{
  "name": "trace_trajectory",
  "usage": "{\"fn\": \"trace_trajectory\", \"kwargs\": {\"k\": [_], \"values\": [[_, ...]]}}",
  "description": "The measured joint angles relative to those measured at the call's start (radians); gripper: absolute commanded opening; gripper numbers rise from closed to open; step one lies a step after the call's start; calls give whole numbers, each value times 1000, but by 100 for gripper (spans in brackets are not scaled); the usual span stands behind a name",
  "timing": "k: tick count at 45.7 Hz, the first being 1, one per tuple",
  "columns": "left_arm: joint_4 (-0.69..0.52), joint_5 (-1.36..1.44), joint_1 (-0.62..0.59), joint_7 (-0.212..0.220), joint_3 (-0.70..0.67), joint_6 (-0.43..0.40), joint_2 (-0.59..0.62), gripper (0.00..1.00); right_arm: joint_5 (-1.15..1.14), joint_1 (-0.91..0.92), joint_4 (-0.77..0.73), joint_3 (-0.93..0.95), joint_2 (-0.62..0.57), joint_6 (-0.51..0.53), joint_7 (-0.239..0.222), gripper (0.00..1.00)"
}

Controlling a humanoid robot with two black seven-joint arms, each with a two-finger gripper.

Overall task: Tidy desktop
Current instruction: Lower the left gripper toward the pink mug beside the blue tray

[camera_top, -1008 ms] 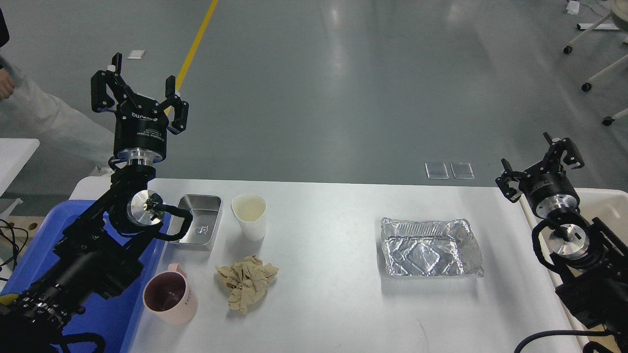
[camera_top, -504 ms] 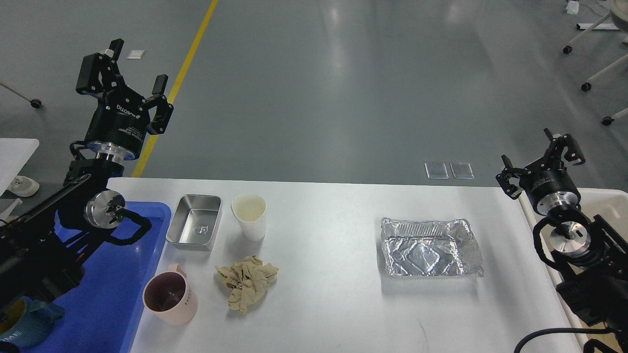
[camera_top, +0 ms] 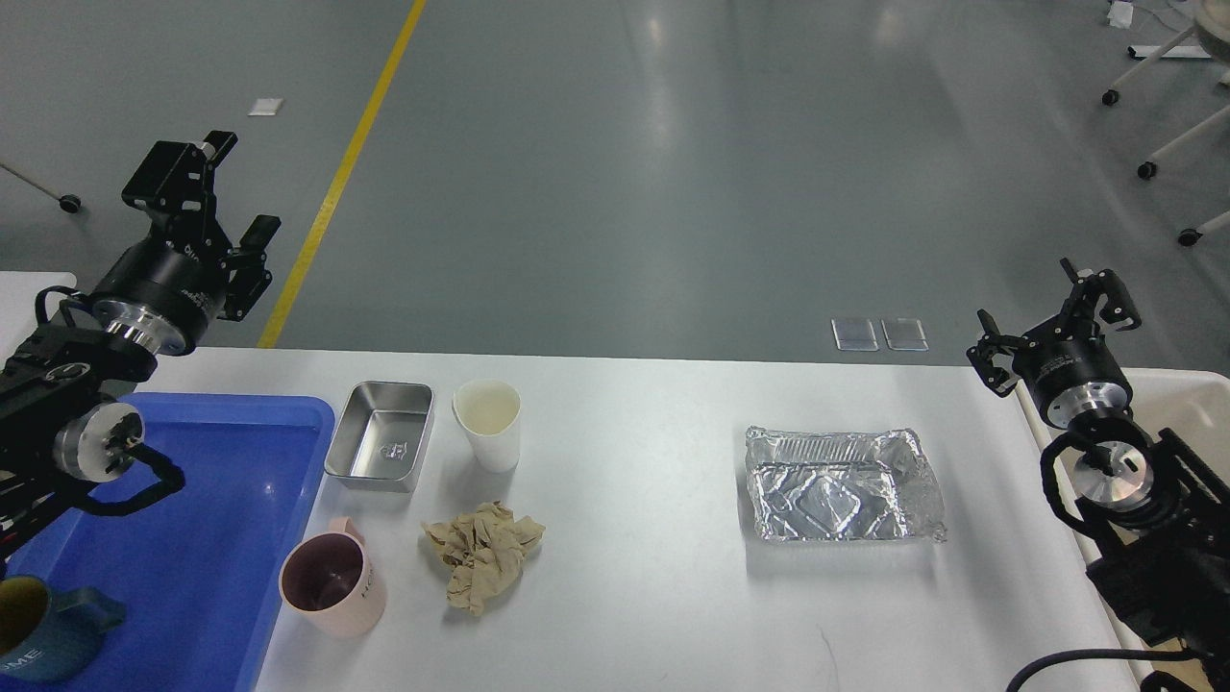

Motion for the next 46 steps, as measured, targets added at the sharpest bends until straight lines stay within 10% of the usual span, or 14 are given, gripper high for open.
{"fn": "trace_trajectory", "kwargs": {"k": [16,22,37,46], "values": [[-88,105,-14,3,25,-228,72,98,1,-2,-5,1,-2,2,1,100],[-91,120,-15,24,18,-199,75,98,1,-9,-5,1,-2,3,1,100],[-137,615,-17,261,36,-128,151,98,0,-17,-5,1,-1,3,1,100],[-209,651,-17,301,36,-212,262,98,-1,-13,-6,0,6,3,2,100]]}}
